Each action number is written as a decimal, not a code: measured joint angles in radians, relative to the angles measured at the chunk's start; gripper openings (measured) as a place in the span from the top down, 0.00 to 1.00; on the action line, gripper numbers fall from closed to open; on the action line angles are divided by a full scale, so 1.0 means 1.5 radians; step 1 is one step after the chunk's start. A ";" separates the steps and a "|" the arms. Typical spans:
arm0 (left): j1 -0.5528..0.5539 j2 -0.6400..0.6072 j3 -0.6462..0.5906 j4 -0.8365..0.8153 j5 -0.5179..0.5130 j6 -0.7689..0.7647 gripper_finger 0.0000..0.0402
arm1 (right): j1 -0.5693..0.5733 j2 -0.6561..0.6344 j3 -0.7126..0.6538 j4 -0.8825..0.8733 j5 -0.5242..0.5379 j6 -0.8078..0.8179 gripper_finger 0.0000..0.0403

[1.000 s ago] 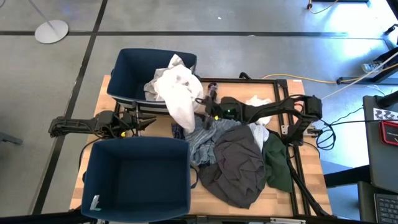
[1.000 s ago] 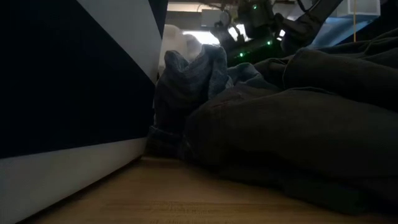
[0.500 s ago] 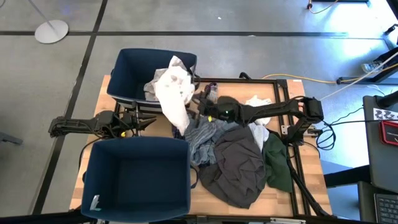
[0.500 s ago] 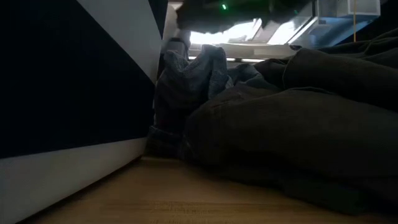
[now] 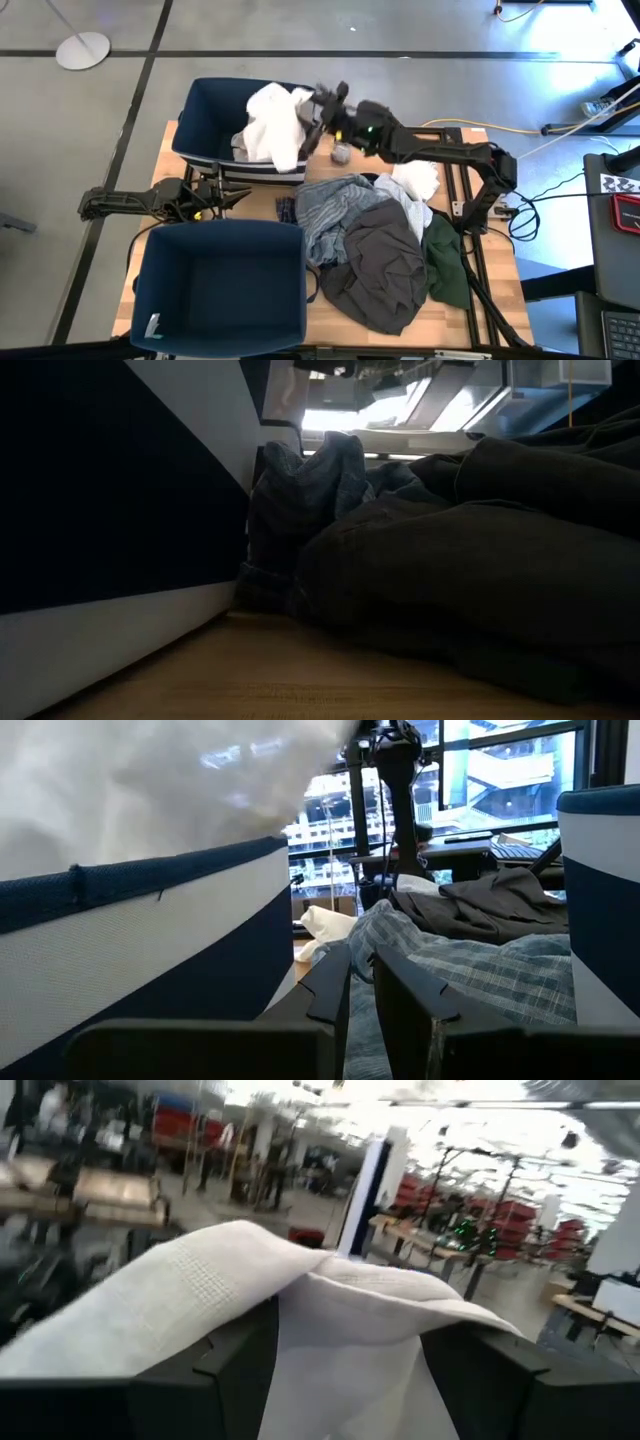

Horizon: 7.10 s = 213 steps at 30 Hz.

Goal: Sort clothes
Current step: Put the white dress into the top blue laundry organizer, then put the white short pants into the top blue laundry organizer

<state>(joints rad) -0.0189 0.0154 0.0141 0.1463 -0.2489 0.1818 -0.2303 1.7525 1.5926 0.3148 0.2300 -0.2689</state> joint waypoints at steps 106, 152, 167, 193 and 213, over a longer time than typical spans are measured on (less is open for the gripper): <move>0.000 0.000 0.000 -0.005 0.000 -0.001 0.90 | -0.022 -0.288 -0.144 -1.131 0.339 0.535 0.40; 0.000 0.000 0.000 -0.021 0.000 -0.024 0.90 | -0.209 -0.290 -0.519 -0.668 0.004 0.448 0.76; 0.000 0.000 0.000 -0.021 0.000 -0.017 0.90 | -0.199 -0.294 -0.361 -0.700 0.031 0.381 0.97; 0.000 0.000 0.000 -0.021 0.000 -0.018 0.90 | -0.085 -0.292 -0.184 -0.295 0.105 0.222 0.93; 0.000 0.000 0.000 -0.020 0.000 -0.001 0.90 | -0.086 -0.189 -0.184 0.219 -0.048 0.158 0.94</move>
<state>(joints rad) -0.0185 0.0158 0.0139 0.1160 -0.2485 0.1798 -0.3600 1.4693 1.3167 0.6434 0.1580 -0.0320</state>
